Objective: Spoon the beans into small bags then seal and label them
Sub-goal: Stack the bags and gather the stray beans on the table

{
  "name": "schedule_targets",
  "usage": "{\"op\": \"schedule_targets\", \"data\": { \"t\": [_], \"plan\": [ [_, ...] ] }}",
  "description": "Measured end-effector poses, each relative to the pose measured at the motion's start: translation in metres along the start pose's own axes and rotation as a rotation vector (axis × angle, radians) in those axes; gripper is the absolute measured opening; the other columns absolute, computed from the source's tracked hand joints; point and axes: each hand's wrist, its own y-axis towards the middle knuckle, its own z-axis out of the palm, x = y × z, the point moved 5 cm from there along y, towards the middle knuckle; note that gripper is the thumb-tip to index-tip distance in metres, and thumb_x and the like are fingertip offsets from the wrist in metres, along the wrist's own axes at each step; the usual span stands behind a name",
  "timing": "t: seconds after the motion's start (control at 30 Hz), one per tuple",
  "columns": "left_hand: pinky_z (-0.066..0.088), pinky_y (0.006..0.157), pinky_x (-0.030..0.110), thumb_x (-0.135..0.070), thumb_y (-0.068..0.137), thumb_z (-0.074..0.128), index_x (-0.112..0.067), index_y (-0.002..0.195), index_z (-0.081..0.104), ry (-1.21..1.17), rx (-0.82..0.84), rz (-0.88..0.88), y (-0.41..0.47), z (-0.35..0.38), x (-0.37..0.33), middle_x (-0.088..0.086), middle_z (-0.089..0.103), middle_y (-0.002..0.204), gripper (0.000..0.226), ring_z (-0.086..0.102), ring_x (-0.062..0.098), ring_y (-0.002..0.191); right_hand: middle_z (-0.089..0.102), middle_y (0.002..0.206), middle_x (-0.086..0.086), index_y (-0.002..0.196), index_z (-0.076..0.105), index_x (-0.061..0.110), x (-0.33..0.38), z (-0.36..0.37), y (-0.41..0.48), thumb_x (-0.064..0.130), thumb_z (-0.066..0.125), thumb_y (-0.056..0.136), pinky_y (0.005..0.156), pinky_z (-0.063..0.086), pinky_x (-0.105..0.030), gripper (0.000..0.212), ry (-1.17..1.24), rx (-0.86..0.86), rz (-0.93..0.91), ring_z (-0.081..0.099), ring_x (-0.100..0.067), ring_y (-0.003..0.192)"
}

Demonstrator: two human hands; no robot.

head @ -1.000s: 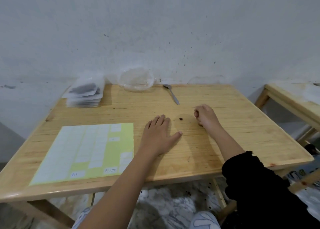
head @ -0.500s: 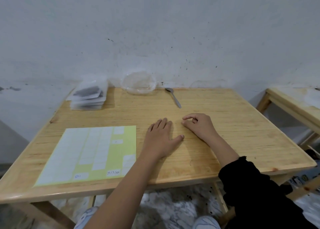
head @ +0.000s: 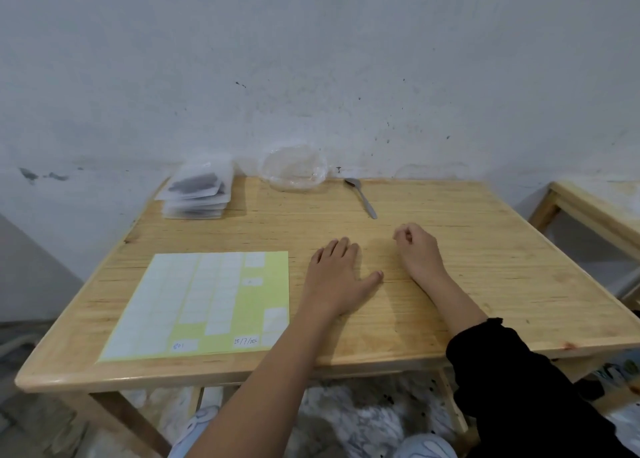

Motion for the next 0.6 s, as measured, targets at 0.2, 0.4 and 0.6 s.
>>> {"op": "schedule_targets", "data": {
  "t": [0.2, 0.4, 0.6],
  "plan": [
    [0.006, 0.117, 0.037, -0.065, 0.087, 0.035, -0.022, 0.147, 0.024, -0.008, 0.0, -0.01, 0.001, 0.0, 0.001, -0.002, 0.015, 0.157, 0.074, 0.008, 0.016, 0.145, 0.041, 0.062, 0.0, 0.07, 0.047, 0.013, -0.018, -0.01, 0.006, 0.011, 0.037, 0.093, 0.04, 0.026, -0.021, 0.024, 0.69, -0.038, 0.398, 0.032, -0.011, 0.049],
    [0.006, 0.116, 0.036, -0.062, 0.088, 0.038, -0.023, 0.145, 0.026, -0.035, 0.007, -0.014, 0.003, 0.001, 0.001, -0.002, 0.015, 0.157, 0.071, 0.009, 0.015, 0.145, 0.042, 0.062, 0.0, 0.073, 0.046, 0.013, -0.01, -0.002, 0.008, 0.013, 0.053, 0.093, 0.036, 0.027, -0.016, 0.021, 0.891, 0.056, 0.396, 0.033, -0.008, 0.046],
    [0.041, 0.098, 0.034, -0.04, 0.085, 0.059, -0.015, 0.118, 0.058, -0.278, 0.012, -0.059, 0.039, -0.026, 0.022, 0.001, 0.05, 0.128, 0.042, 0.049, 0.017, 0.114, 0.041, 0.065, 0.0, 0.083, 0.056, 0.009, 0.007, 0.007, 0.033, 0.023, 0.045, 0.098, 0.051, 0.031, -0.024, 0.023, 0.528, 0.111, 0.254, 0.036, -0.012, 0.055]
  ]
}}
